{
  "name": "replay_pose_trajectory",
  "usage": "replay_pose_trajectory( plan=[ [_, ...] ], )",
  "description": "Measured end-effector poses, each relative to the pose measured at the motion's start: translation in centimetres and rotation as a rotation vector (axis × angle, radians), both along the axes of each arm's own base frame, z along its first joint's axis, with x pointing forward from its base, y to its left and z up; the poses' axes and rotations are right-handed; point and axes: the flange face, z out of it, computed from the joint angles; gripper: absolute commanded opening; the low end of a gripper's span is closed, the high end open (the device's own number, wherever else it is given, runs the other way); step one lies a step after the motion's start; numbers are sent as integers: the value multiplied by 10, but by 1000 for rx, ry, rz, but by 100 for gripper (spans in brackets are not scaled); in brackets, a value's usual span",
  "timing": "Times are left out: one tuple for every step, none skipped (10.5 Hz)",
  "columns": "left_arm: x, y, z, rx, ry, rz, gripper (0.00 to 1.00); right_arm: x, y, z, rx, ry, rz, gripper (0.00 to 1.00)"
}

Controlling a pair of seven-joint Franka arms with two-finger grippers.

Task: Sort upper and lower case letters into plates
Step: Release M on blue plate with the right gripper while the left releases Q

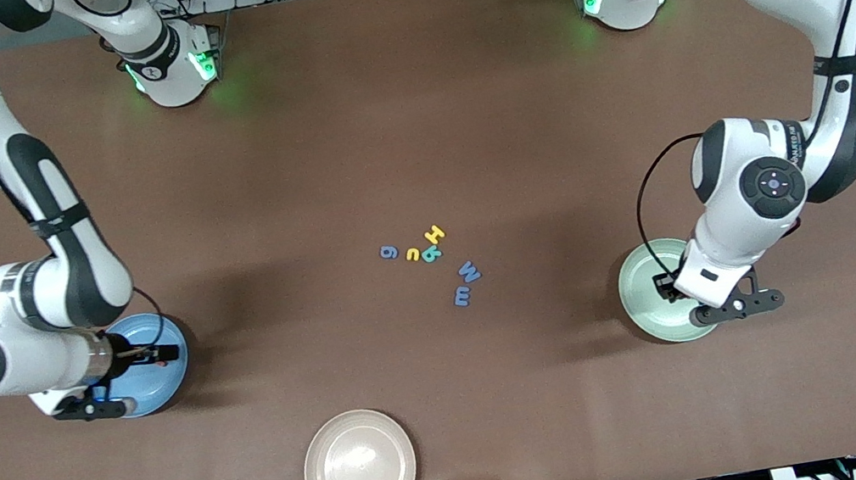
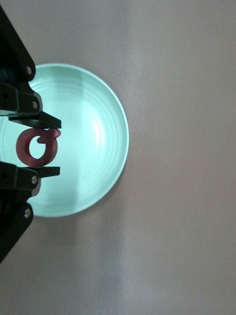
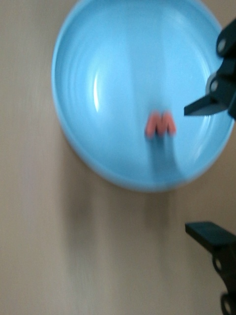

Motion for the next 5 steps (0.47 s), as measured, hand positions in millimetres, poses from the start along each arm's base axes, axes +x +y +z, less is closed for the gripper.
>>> replay_pose_trajectory(
  plan=[
    [-1, 1, -9, 1, 14, 1, 0, 1, 35, 6, 2, -11, 41, 100],
    [-3, 0, -20, 2, 31, -1, 6, -1, 72, 11, 3, -21, 78, 100],
    [-4, 1, -29, 3, 46, 0, 8, -5, 108, 13, 1, -30, 93, 100],
    [-4, 6, -36, 5, 56, 7, 10, -11, 145, 14, -2, -43, 90, 100],
    [-3, 14, -40, 5, 61, 19, 22, -20, 185, 15, -5, -57, 80, 100]
  ],
)
